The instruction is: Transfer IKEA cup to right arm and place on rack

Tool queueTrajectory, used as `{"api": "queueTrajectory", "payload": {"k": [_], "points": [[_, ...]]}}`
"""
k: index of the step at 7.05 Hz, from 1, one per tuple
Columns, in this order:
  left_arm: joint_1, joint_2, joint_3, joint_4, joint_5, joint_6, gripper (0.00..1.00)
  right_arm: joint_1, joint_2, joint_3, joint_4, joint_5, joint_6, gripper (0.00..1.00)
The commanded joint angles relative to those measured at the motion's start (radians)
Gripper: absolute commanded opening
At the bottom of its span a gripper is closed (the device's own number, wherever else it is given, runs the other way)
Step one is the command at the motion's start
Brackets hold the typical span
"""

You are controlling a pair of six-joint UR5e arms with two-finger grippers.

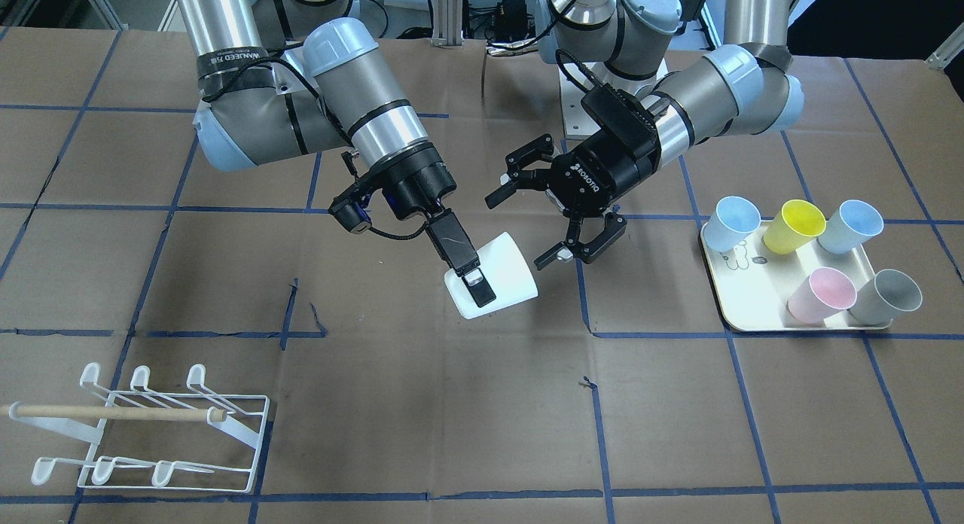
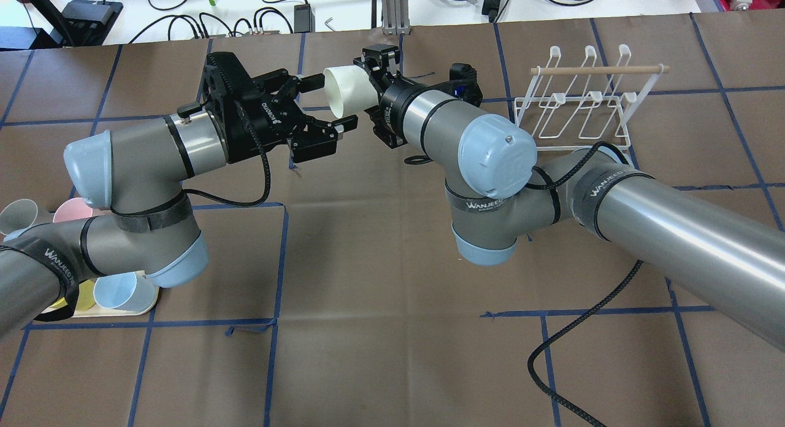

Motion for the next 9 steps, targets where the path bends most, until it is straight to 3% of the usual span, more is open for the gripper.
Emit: {"api": "queueTrajectory", "payload": {"k": [1,2,3,4,5,7,9], "points": [[0.089,0.002,-0.005,-0.003,0.001,0.000,0.98,-0.051,0.001,-0.014,-0.007,-0.001,-0.018,0.20],[0.123,0.002,-0.005,-0.006,0.002,0.000,0.98,-0.114,-0.004,-0.019,-0.004,-0.001,-0.091,0.13],[0.138,0.001,0.000,-0.026,0.020,0.000,0.98,-0.169,-0.007,-0.021,0.004,-0.003,-0.294,0.09],[0.138,0.004,0.012,-0.084,0.109,0.000,0.98,-0.214,-0.004,-0.025,-0.001,-0.033,-0.531,0.09],[0.135,0.014,0.018,-0.107,0.257,0.000,0.98,-0.261,-0.002,-0.053,-0.001,-0.093,-0.746,0.09],[0.108,0.037,0.136,-0.361,0.474,-0.002,0.99,-0.301,0.007,-0.056,0.007,-0.119,-1.066,0.09],[0.036,0.031,0.358,-0.725,0.667,-0.011,0.99,-0.408,0.028,-0.063,-0.004,-0.122,-1.348,0.09]]}}
